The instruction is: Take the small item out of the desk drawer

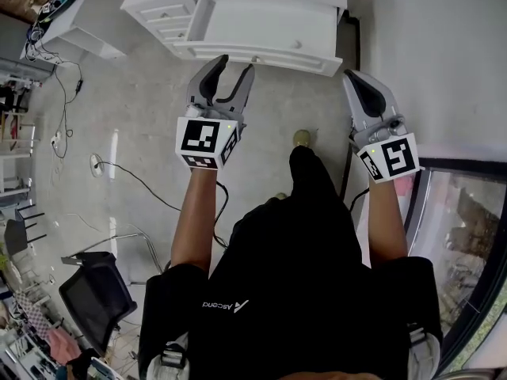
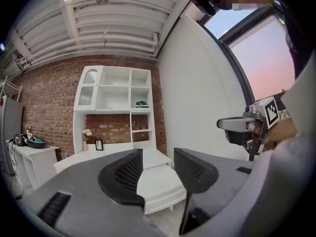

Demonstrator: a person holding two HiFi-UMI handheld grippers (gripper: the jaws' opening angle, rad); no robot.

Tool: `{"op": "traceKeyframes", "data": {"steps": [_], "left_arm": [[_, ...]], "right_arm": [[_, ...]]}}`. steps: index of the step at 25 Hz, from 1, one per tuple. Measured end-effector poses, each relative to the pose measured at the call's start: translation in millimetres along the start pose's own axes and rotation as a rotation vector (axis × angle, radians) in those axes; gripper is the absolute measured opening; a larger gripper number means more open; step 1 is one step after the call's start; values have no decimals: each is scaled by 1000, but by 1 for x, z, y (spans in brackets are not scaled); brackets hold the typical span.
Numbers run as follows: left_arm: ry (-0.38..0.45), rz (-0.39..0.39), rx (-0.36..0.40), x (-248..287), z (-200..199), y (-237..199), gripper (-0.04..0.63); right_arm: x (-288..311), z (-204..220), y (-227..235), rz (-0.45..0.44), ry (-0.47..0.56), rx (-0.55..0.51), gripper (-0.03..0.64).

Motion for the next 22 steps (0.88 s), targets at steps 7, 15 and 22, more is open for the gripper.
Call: {"op": "traceKeyframes", "data": {"steps": [7,15,22], "left_arm": [[-130,63,4,90,67,-41,192],[-361,180,13,229,155,-60,191],[-668,287,-28,291,237,-64,191]], "right_arm": [[61,71,66,-20,-35,-31,0],[126,148,177,-49,-122,20,0],[158,195,231,-76,-171,62,0]]}}
Point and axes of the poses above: the fingertips, and each gripper's own axes: x forward along the fingers, y to its right, z out of its underside, the point moved 5 cm from there along -x, backward along the fingers, and after that the axes turned 15 degrees about y, right-handed, at the moved point
